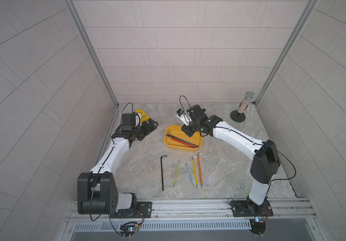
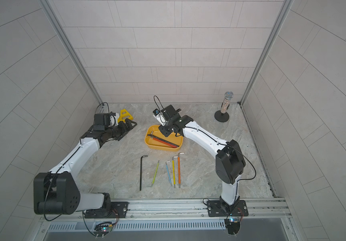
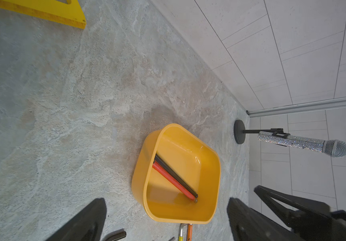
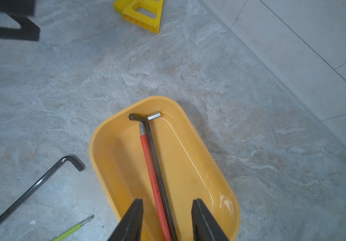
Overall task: Put the hex key on the desktop into the storage box
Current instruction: Pick up the Allen key from the center of the board.
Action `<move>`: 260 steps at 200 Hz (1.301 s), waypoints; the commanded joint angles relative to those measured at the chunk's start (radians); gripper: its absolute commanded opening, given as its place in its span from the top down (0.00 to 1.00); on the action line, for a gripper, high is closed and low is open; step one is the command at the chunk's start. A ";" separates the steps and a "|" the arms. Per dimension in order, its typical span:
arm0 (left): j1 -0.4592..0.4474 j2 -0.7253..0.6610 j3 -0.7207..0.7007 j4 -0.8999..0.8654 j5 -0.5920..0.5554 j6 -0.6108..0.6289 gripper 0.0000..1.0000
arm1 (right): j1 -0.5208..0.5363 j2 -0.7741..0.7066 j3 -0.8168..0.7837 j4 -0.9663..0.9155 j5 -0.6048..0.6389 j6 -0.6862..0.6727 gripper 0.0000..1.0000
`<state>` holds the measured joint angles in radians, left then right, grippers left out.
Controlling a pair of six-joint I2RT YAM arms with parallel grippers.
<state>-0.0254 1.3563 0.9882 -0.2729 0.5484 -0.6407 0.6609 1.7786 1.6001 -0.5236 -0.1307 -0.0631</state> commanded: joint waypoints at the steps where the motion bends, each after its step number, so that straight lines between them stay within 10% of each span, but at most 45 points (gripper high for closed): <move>1: -0.021 -0.043 -0.005 -0.038 -0.048 0.051 0.02 | -0.001 -0.081 -0.084 0.029 -0.006 0.081 0.58; 92: -0.060 -0.133 -0.094 -0.056 -0.111 0.078 0.02 | -0.001 -0.455 -0.510 0.125 0.094 0.322 0.45; 260: -0.128 -0.060 -0.058 -0.146 -0.087 0.104 0.02 | 0.016 -0.447 -0.662 -0.025 0.136 0.634 0.52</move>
<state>-0.1493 1.2934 0.8989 -0.3817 0.4408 -0.5598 0.6617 1.2919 0.9401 -0.5232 0.0265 0.4969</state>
